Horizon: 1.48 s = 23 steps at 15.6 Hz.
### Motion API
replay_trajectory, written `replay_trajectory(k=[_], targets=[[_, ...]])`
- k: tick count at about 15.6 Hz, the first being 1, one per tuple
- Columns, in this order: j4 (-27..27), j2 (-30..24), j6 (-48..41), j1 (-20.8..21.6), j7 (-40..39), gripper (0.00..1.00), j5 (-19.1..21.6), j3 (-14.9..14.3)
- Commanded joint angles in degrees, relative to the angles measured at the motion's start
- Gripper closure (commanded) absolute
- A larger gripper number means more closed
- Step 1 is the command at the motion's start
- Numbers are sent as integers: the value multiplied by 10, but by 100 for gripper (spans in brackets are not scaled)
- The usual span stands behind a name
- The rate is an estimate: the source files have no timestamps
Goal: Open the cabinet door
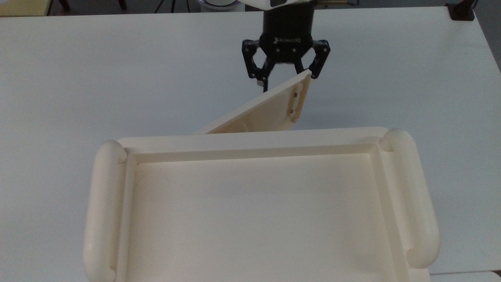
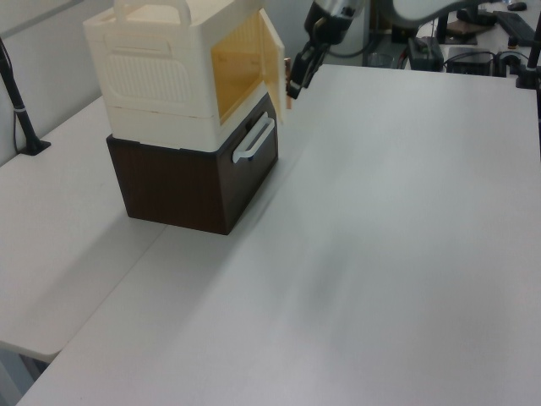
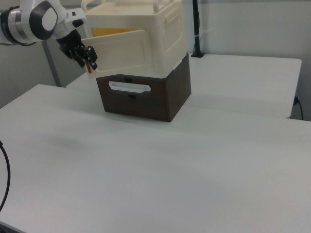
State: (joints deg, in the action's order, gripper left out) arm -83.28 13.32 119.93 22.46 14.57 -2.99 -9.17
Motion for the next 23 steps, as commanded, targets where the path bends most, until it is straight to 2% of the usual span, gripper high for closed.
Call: replay_trajectory(k=[1,5,7,12,17,23], targets=[[-29,-44,-89,-22,-38,0,21,-3],[-29,-76,-216,-59,-120,0,22,-3],[-29,-94,-281,-80,-136,0,21,-3],[-24,-134,-348,-138,-167,0,22,-4],[-21,-144,-369,-181,-171,0,18,-3],[-22,-133,-355,-203,-180,0,15,-3]])
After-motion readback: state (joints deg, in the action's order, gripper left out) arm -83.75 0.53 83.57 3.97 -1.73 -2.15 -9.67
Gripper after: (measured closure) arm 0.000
